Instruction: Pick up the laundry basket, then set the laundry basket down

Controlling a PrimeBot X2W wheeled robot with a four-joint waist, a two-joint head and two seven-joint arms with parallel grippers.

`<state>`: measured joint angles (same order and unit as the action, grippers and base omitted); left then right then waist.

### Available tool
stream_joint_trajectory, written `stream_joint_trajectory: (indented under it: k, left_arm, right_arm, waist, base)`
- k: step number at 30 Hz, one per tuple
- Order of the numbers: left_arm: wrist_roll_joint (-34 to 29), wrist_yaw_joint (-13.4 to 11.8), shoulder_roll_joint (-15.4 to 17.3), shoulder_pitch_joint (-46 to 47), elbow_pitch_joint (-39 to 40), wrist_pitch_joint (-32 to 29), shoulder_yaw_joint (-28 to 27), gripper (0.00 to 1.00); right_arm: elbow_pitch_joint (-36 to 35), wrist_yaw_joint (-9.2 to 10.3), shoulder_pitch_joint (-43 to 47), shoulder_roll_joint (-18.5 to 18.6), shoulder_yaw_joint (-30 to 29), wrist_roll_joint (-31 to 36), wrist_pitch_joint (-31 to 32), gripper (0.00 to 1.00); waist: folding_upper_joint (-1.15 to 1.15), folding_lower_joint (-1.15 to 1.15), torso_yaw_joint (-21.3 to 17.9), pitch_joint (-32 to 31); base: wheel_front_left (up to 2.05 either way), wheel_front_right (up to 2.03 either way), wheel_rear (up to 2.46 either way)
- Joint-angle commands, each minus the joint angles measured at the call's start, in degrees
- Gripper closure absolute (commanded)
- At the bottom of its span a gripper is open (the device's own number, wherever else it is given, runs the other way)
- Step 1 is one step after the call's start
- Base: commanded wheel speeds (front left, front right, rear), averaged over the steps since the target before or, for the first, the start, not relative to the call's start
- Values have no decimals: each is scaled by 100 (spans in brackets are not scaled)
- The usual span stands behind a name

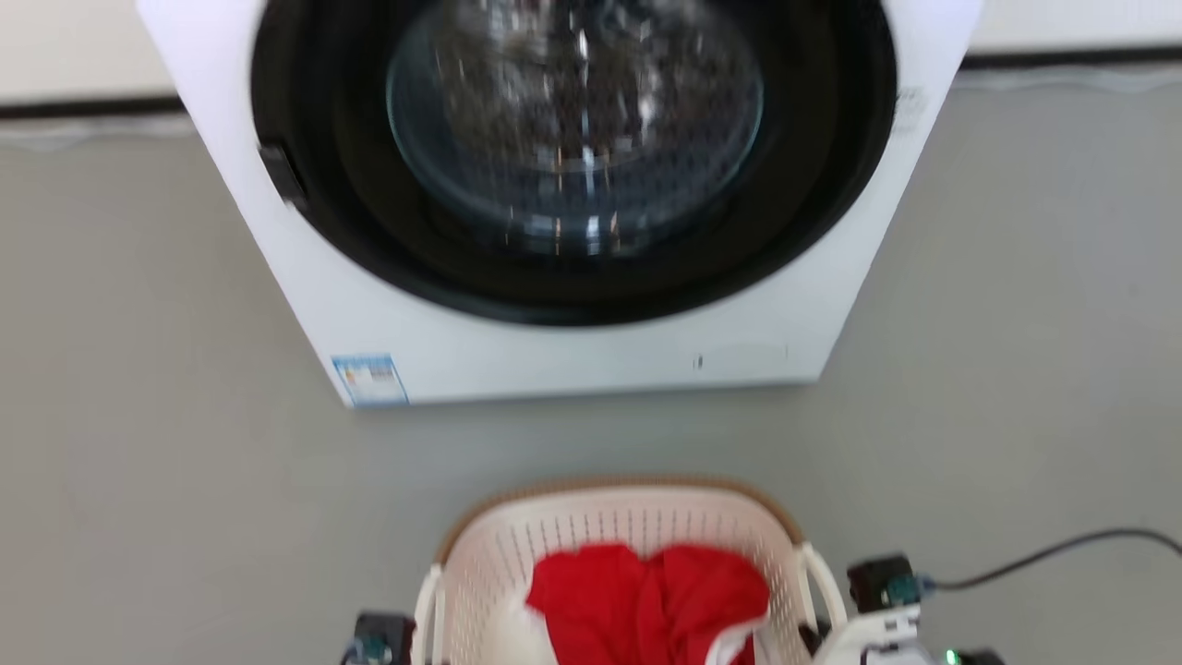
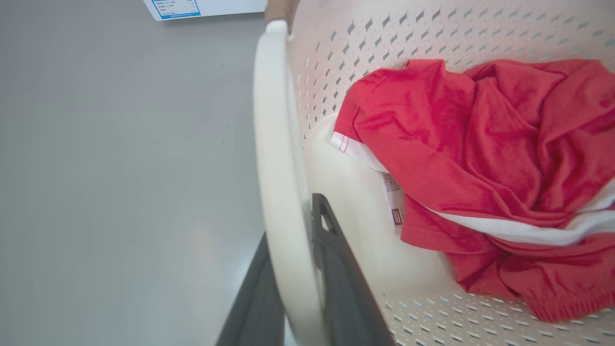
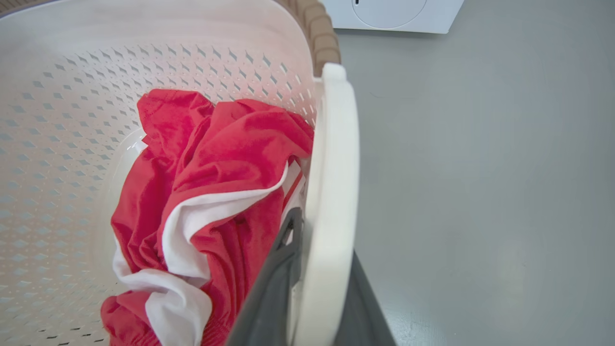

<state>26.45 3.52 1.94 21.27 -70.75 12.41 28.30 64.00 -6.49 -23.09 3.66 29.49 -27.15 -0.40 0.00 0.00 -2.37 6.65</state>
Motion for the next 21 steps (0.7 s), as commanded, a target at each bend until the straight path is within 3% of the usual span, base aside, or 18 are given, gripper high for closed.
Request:
stream_joint_trajectory:
  k: [1, 12, 21]
  left_arm:
    - [59, -35, 94, -37, 198, 54, -2, 100]
    - [688, -325, 94, -493, 661, -242, 770, 100]
    - [1022, -404, 94, -502, 705, -324, 1060, 100]
  right_arm:
    - [-81, -100, 143, -79, 194, -12, 40, 100]
    - [-151, -100, 512, -79, 342, -300, 173, 100]
    - [-82, -100, 441, -79, 356, -314, 225, 100]
  waist:
    - [0, 0, -3, -588]
    - [0, 0, 63, -987]
    - [0, 0, 79, -1043]
  base:
    - [0, 0, 0]
    - [0, 0, 0]
    - [0, 0, 0]
